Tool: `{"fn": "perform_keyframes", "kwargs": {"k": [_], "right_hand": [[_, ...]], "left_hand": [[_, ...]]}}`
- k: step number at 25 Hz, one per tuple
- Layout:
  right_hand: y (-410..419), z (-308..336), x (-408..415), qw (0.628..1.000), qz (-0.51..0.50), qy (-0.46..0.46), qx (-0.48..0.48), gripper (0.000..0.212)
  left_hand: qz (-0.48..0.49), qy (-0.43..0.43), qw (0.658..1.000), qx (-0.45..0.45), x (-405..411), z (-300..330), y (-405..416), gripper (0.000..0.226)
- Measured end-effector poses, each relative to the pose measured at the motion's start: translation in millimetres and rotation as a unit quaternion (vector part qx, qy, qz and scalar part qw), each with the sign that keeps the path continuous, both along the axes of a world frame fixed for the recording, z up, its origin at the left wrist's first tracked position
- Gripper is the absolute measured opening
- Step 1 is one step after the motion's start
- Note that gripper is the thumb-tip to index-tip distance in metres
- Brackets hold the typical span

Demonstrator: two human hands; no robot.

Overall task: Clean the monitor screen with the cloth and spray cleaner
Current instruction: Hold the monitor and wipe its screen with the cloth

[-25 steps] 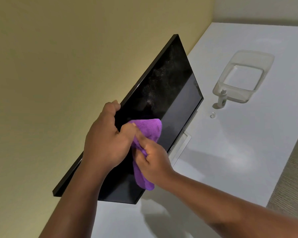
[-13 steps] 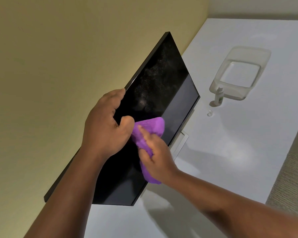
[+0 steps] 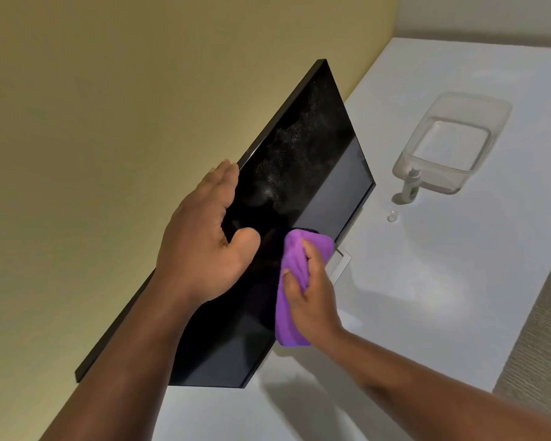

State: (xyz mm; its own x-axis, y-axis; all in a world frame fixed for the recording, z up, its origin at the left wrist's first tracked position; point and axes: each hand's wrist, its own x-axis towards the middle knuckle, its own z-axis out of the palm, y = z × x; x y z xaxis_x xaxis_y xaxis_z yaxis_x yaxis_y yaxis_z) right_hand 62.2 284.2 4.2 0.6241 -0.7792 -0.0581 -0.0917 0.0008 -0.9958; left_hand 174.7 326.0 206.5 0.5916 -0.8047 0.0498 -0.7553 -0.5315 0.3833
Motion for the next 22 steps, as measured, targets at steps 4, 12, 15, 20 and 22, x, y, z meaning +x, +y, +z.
{"fn": "perform_keyframes", "kwargs": {"k": [4,12,15,20,22], "right_hand": [[-21,6,21,0.992,-0.081,0.04,0.093,0.06],[-8,-8,3,0.996,-0.042,0.059,0.045,0.06],[-27,3,16,0.992,-0.096,0.055,0.062,0.068],[8,8,11,0.999,-0.006,-0.033,0.0,0.071],[1,-5,-2,1.0,-0.006,0.005,0.007,0.069]], "left_hand": [[0.001,0.016,1.0,0.024,2,0,-3,0.095],[0.006,0.063,0.998,0.001,2,1,-1,0.101],[0.006,0.065,0.998,-0.004,2,0,-2,0.101],[0.004,0.07,0.997,-0.012,2,1,-1,0.101],[0.004,0.083,0.996,-0.017,2,1,0,0.101]]}}
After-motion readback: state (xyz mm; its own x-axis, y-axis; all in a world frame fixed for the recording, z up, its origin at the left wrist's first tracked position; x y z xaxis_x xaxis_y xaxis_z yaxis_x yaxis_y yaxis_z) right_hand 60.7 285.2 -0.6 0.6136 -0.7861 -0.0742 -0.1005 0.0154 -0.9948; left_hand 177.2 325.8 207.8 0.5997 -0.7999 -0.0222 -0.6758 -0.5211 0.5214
